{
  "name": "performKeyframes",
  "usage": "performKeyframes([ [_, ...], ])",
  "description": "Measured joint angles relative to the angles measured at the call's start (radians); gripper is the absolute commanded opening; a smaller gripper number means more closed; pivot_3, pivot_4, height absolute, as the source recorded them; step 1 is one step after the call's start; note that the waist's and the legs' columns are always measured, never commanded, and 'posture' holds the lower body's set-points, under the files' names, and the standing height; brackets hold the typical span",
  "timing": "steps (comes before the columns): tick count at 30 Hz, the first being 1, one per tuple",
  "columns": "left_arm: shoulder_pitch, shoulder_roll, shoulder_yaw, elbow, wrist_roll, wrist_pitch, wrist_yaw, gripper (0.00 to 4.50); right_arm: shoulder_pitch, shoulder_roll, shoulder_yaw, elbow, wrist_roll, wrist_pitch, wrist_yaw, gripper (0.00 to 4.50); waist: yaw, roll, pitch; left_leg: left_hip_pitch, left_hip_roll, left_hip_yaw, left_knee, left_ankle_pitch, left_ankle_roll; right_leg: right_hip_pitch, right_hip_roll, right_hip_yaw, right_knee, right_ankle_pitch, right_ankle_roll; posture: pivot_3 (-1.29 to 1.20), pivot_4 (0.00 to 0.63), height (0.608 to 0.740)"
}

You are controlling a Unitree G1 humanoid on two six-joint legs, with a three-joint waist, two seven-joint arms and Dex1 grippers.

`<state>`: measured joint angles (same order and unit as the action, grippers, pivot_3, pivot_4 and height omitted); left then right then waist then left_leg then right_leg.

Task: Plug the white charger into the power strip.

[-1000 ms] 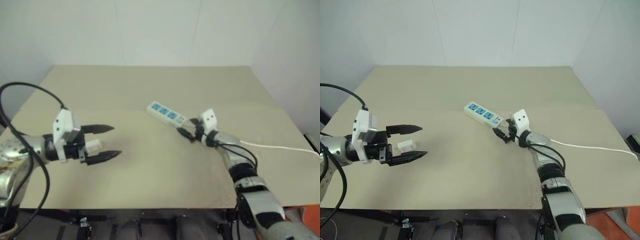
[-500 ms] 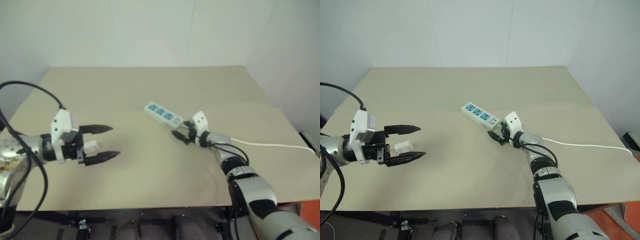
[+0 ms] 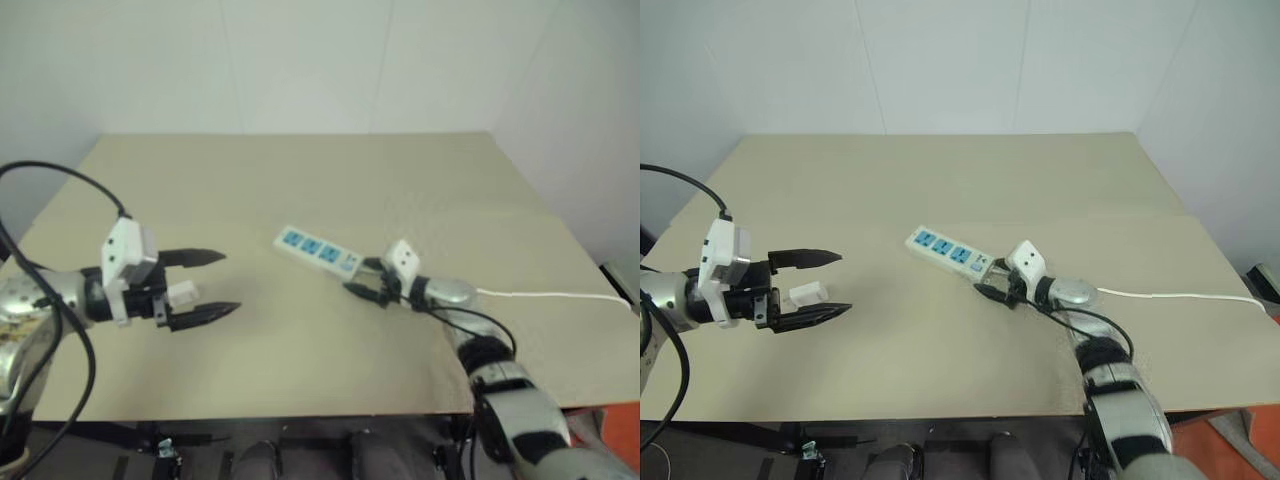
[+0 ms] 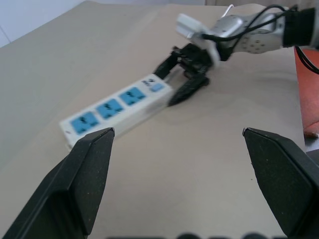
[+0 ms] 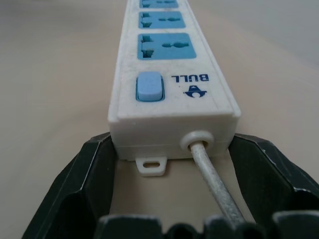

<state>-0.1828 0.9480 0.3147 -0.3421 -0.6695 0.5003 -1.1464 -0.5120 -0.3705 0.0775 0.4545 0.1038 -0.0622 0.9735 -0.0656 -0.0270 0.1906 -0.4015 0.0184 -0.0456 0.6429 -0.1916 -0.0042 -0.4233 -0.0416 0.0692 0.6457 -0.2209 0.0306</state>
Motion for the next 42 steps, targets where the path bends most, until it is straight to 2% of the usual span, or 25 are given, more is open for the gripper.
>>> performKeyframes([
  [3,0.002,0.000,0.001,-0.003,-0.001,0.001,-0.002,4.50,0.166,-0.061,0.011,-0.258,0.046,0.112,0.031,3.37,0.004,0.000,0.000,-0.001,-0.001,0.000,0.000,0.000,0.000,0.000,-0.001,0.000,0.000,-0.001,0.001,0.00,0.150,0.740],
  [6,-0.002,0.000,-0.004,0.004,0.000,0.001,-0.008,4.50,0.229,-0.103,0.028,-0.366,0.066,0.178,0.045,3.37,-0.001,0.000,0.000,0.002,-0.001,0.001,0.001,0.000,0.000,0.000,-0.001,0.001,0.000,0.001,0.002,0.00,0.150,0.740],
  [7,-0.012,0.000,-0.012,0.006,0.000,0.000,-0.010,4.50,0.228,-0.103,0.031,-0.370,0.065,0.190,0.037,4.10,-0.003,0.000,0.000,0.002,-0.001,0.001,0.001,0.000,0.000,0.001,-0.001,0.001,0.000,0.002,0.001,0.00,0.150,0.740],
  [8,-0.024,0.000,-0.021,0.008,0.000,0.000,-0.014,4.50,0.226,-0.098,0.035,-0.366,0.060,0.204,0.021,4.37,-0.004,0.000,0.000,0.003,-0.001,0.001,0.000,0.000,0.000,0.001,-0.001,0.001,0.000,0.002,-0.001,0.00,0.150,0.740],
  [9,-0.036,0.000,-0.028,0.012,0.000,-0.001,-0.017,4.50,0.221,-0.088,0.037,-0.357,0.055,0.215,0.004,4.44,-0.003,0.000,0.000,0.004,-0.001,0.001,0.000,0.000,0.000,0.001,0.000,0.001,0.000,0.000,-0.006,0.00,0.150,0.740],
  [14,-0.056,0.000,-0.051,0.036,0.001,-0.009,-0.038,4.50,0.208,-0.070,0.040,-0.344,0.066,0.234,-0.026,4.44,-0.003,-0.001,0.000,0.006,0.000,0.001,0.000,0.000,0.000,0.002,0.001,0.001,0.001,0.000,-0.007,0.00,0.150,0.740],
  [18,-0.056,0.000,-0.055,0.045,0.001,-0.017,-0.048,4.50,0.229,-0.077,0.026,-0.358,0.115,0.244,-0.004,4.44,-0.001,-0.001,-0.001,0.004,0.000,0.001,0.000,0.000,0.000,0.002,0.001,0.001,0.001,0.003,-0.001,0.00,0.150,0.740],
  [24,-0.056,0.000,-0.057,0.055,0.003,-0.023,-0.060,4.50,0.224,-0.067,0.021,-0.360,0.191,0.271,0.049,4.44,-0.004,-0.001,-0.001,0.002,0.000,0.001,0.000,0.000,0.000,0.000,0.001,0.001,0.000,0.002,-0.001,0.00,0.150,0.740],
  [29,-0.057,0.000,-0.058,0.056,0.006,-0.038,-0.066,4.50,0.160,-0.017,0.037,-0.279,0.175,0.247,0.041,4.44,-0.002,-0.001,-0.001,0.002,0.000,0.001,0.000,0.000,0.000,0.000,0.001,0.001,0.000,0.002,-0.001,0.00,0.150,0.740],
  [40,-0.055,0.001,-0.058,0.057,0.007,-0.038,-0.067,4.50,0.135,-0.001,0.056,-0.212,0.132,0.165,0.048,4.44,-0.002,-0.002,-0.001,0.003,0.000,0.001,0.000,0.000,0.000,0.001,0.001,0.001,0.000,0.002,-0.001,0.00,0.150,0.740],
  [42,-0.055,0.002,-0.058,0.057,0.007,-0.038,-0.069,4.50,0.129,0.000,0.060,-0.198,0.128,0.156,0.052,4.07,-0.003,-0.002,-0.001,0.003,0.000,0.001,0.000,0.000,0.000,0.001,0.001,0.001,0.000,0.002,-0.001,0.00,0.150,0.740],
])
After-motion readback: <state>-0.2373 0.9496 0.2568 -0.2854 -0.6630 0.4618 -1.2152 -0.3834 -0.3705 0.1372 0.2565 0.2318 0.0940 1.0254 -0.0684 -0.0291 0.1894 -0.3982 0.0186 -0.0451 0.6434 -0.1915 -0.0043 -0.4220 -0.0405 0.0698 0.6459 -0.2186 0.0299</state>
